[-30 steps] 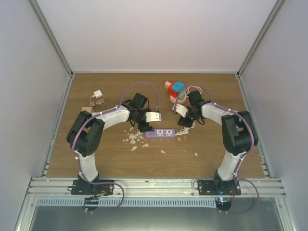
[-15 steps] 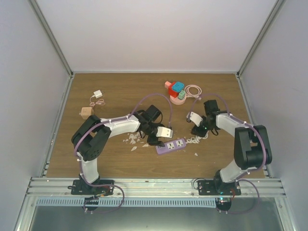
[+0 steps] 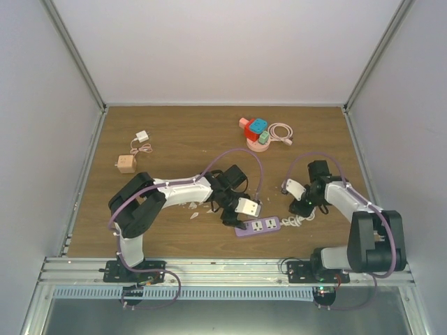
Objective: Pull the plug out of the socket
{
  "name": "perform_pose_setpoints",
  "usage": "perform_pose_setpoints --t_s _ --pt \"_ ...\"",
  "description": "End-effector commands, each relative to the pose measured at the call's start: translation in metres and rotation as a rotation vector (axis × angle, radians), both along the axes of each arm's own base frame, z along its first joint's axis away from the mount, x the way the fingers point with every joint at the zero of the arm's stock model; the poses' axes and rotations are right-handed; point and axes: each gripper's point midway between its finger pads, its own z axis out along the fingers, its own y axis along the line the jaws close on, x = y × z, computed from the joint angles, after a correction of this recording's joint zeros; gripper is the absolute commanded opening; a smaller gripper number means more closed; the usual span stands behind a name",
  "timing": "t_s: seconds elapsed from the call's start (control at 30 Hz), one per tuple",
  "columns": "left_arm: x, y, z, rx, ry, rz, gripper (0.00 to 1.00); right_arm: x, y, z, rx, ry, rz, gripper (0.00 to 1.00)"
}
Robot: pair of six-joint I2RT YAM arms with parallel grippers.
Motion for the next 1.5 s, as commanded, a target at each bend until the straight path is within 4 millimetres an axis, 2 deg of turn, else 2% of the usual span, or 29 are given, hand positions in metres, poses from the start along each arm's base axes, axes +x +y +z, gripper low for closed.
perform_pose_setpoints --t_s 0.0,0.13,0.2,0.27,0.43,0.53,0.67,0.9,1.27,1.47 --pt "0.004 0.004 0.008 0.02 0.04 0.031 0.78 0.007 0.003 0.02 0.031 -0.039 -0.003 0.48" --pt "0.023 0.012 0.035 -0.056 0.084 0.105 0.91 0.049 0.019 0.056 0.135 -0.188 -0.016 0.71" --pt "0.037 0.019 0.047 -0.087 0.094 0.15 0.96 0.068 0.025 0.071 0.179 -0.258 -0.022 0.79" --pt "0.051 0.027 0.056 -0.115 0.1 0.2 0.99 0.088 0.03 0.085 0.218 -0.323 -0.03 0.82" --pt "0.086 0.049 0.072 -0.168 0.122 0.328 0.99 0.147 0.04 0.119 0.307 -0.446 -0.059 0.87" --pt "0.1 0.059 0.08 -0.187 0.125 0.376 0.99 0.178 0.046 0.127 0.352 -0.451 -0.068 0.9" --pt "0.107 0.068 0.086 -0.201 0.111 0.41 0.99 0.211 0.052 0.13 0.389 -0.508 -0.054 0.89" --pt "0.11 0.078 0.086 -0.203 0.107 0.441 0.99 0.242 0.065 0.116 0.451 -0.531 -0.001 0.82" --pt "0.115 0.097 0.082 -0.191 0.101 0.491 0.99 0.28 0.074 0.083 0.467 -0.503 -0.018 0.77" --pt "0.113 0.103 0.077 -0.178 0.101 0.505 0.99 0.293 0.083 0.066 0.447 -0.488 -0.014 0.74"
